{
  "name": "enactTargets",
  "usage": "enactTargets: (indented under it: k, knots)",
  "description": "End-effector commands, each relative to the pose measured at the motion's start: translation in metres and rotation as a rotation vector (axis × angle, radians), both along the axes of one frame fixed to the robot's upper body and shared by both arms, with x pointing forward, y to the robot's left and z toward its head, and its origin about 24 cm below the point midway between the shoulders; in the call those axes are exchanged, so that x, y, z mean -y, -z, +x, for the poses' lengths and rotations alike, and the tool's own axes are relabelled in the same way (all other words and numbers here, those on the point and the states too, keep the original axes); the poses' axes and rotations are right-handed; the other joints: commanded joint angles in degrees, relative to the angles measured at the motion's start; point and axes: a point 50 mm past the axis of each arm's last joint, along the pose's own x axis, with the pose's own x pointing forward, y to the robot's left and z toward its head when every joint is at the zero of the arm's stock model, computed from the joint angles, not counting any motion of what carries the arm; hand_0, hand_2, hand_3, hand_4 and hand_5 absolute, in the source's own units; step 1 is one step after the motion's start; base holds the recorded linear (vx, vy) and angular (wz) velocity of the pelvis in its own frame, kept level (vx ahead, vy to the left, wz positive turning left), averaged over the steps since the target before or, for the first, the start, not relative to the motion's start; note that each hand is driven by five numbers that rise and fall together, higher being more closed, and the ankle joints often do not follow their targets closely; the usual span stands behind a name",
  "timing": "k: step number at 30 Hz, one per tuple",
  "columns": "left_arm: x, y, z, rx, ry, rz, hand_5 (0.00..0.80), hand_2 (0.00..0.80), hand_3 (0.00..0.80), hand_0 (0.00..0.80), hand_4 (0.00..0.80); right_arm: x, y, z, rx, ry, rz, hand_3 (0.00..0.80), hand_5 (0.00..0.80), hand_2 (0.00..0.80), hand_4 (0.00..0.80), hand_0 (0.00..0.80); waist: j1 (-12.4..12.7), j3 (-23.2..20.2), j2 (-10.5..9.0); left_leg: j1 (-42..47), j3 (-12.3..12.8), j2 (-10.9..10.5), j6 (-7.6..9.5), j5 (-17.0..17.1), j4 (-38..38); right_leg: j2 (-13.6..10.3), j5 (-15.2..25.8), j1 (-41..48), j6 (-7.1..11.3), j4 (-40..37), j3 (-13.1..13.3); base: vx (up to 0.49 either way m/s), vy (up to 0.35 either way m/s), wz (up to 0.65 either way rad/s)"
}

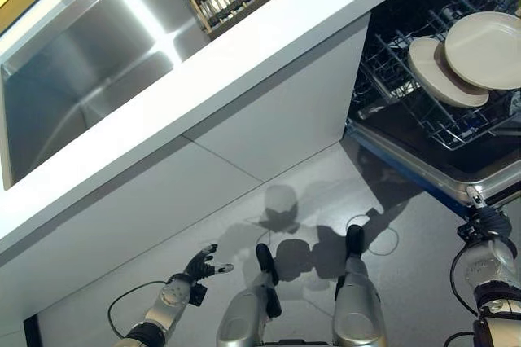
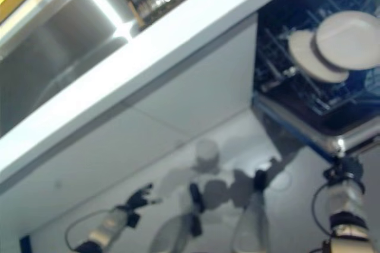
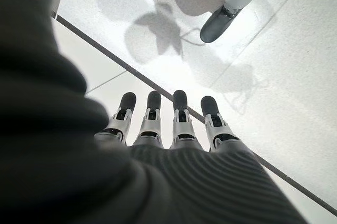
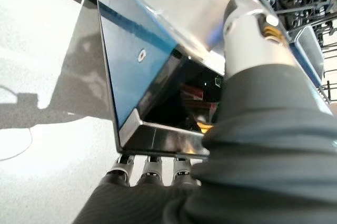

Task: Take plates into dishwasher

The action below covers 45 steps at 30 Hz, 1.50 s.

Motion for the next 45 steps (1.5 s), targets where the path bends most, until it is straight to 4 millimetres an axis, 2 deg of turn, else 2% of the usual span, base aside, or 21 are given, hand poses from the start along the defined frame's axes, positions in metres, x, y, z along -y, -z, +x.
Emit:
enactTargets:
  k: [1,13,19,31,38,42,45]
  knots:
    - [-0.015,-0.02,0.025,0.068,0.054,0.064,0.0,0.0,0.0,0.0,0.0,-0.126,-0.167,0.113,0.656,-0.727,-0.238,0.0,0.0,0.0,0.0,0.0,5.4,0.3,-4.34,-1.0,-1.7,-1.4,-0.4,-1.4,3.7,-0.2,-14.3,-1.4,-2.26,15.0,-2.3,0.034,-0.013,-0.21]
    - [-0.019,-0.014,0.017,0.038,0.046,0.073,0.0,0.0,0.0,0.0,0.0,-0.18,-0.201,0.107,0.877,-0.945,-0.255,0.0,0.0,0.0,0.0,0.0,6.5,-1.4,-6.33,0.8,-1.8,-0.8,-0.64,-1.3,3.0,0.0,-13.6,1.6,-1.98,12.9,-3.3,0.031,0.001,-0.17]
    - [-0.022,-0.01,0.01,0.016,0.031,0.071,0.0,0.0,0.0,0.0,0.0,-0.201,-0.206,0.1,0.931,-1.022,-0.271,0.0,0.0,0.0,0.0,0.0,7.0,-3.0,-7.53,2.1,-1.7,-0.5,-0.72,-1.4,2.7,-0.1,-13.0,3.7,-1.64,11.6,-4.0,0.05,0.014,-0.1]
    - [-0.029,0.002,-0.008,-0.051,0.013,0.089,0.0,0.0,0.0,0.0,0.0,-0.204,-0.199,0.095,0.943,-1.028,-0.251,0.0,0.0,0.0,0.0,0.0,8.7,-7.1,-10.75,4.3,-1.7,0.2,-0.81,-2.0,2.7,-0.1,-12.4,8.4,-1.2,8.8,-6.0,0.092,-0.001,0.21]
    - [-0.034,0.008,-0.02,-0.093,0.018,0.108,0.0,0.0,0.0,0.0,0.0,-0.206,-0.177,0.092,0.848,-1.072,-0.28,0.0,0.0,0.0,0.0,0.0,9.4,-9.0,-12.53,5.4,-2.6,0.4,-0.51,-3.0,3.6,0.0,-13.0,10.7,-1.26,8.8,-6.3,0.118,0.012,0.86]
    - [-0.035,0.01,-0.025,-0.114,0.019,0.114,0.0,0.0,0.0,0.0,0.0,-0.206,-0.153,0.092,0.727,-1.114,-0.287,0.0,0.0,0.0,0.0,0.0,9.6,-9.8,-13.1,5.7,-3.0,0.3,-0.32,-3.2,3.7,0.0,-12.7,11.6,-1.23,8.2,-6.4,0.098,0.033,0.51]
    - [-0.038,0.011,-0.028,-0.128,0.013,0.117,0.0,0.0,0.0,0.0,0.0,-0.205,-0.124,0.092,0.574,-1.155,-0.288,0.0,0.0,0.0,0.0,0.0,9.8,-9.9,-13.48,6.1,-3.1,0.2,-0.24,-3.2,3.5,0.1,-12.7,12.4,-1.01,8.0,-6.5,0.077,0.045,0.23]
